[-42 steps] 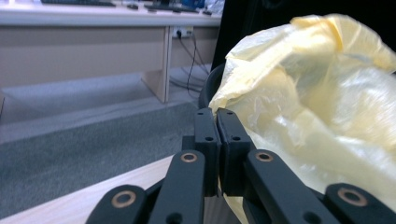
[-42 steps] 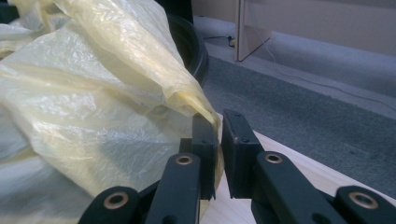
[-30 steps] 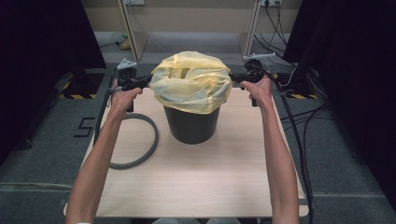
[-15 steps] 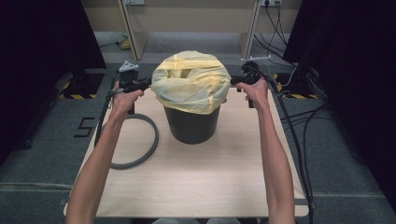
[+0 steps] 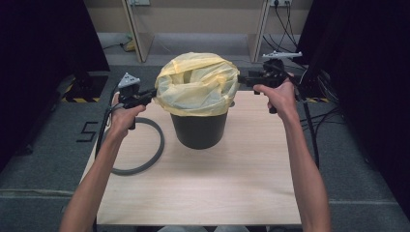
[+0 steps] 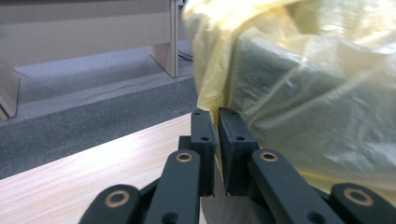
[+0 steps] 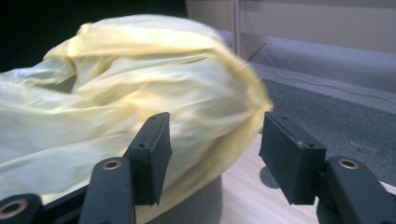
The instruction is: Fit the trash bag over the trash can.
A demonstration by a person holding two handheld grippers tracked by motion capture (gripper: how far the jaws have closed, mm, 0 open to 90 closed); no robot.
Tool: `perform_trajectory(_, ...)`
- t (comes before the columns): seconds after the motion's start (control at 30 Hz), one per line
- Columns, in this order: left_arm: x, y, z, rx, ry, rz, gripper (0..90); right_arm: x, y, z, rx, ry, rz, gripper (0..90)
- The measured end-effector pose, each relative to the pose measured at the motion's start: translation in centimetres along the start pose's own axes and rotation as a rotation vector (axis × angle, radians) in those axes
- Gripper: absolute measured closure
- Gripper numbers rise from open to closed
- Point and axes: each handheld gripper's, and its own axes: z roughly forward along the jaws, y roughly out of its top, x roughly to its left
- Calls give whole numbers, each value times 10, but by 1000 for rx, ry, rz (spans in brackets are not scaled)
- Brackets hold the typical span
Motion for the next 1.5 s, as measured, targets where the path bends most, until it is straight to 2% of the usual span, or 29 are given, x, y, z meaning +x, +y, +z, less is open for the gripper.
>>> perform_trajectory(0.13, -16, -3, -14, 6, -16, 37, 776, 16, -1, 5, 20, 12, -30, 422)
perform_trajectory(0.2, -23, -2, -22, 9, -35, 58, 718, 20, -1, 8, 32, 16, -23, 444)
perform_trajectory(0.27, -25, 2, -31, -4, -28, 68, 650, 20, -1, 12, 42, 5, -31, 476)
perform_trajectory(0.37, -23, 12, -42, 6, -36, 97, 512, 16, -1, 22, 57, -25, -33, 548)
perform_trajectory(0.43, -20, 19, -47, 22, -52, 105, 449, 11, 0, 26, 45, -21, 2, 598)
perform_trajectory(0.57, -13, 36, -56, -17, -39, 91, 383, 3, 5, 36, 36, -27, 18, 638)
perform_trajectory(0.7, -14, 54, -49, -44, -25, 80, 366, -2, 10, 46, 28, -40, 14, 615)
perform_trajectory(0.83, -25, 73, -32, -55, -27, 95, 350, -2, 14, 47, 3, -50, 49, 494)
perform_trajectory(0.9, -30, 82, -22, -47, -15, 119, 336, 5, 15, 38, 2, -59, 55, 421)
perform_trajectory(1.0, -36, 91, -7, -27, 33, 164, 332, 19, 15, 24, 8, -65, 13, 375)
perform_trajectory(1.1, -37, 95, 10, 0, 51, 174, 331, 31, 12, 16, 21, -57, -20, 365)
perform_trajectory(1.17, -35, 94, 19, 3, 41, 175, 355, 39, 9, 15, 45, -49, -51, 363)
perform_trajectory(1.23, -34, 93, 25, 1, 27, 191, 492, 46, 6, 17, 61, -43, -71, 366)
perform_trajectory(1.27, -32, 92, 27, 0, 25, 194, 594, 47, 4, 18, 62, -44, -79, 375)
perform_trajectory(1.3, -30, 92, 29, 4, 23, 189, 682, 49, 2, 19, 59, -50, -88, 387)
perform_trajectory(1.37, -23, 90, 32, 20, 44, 171, 794, 49, 1, 19, 51, -65, -96, 425)
perform_trajectory(1.4, -19, 89, 33, 26, 54, 161, 831, 47, 1, 19, 47, -67, -91, 444)
perform_trajectory(1.5, -5, 85, 37, 30, 89, 128, 845, 44, 1, 18, 49, -84, -102, 499)
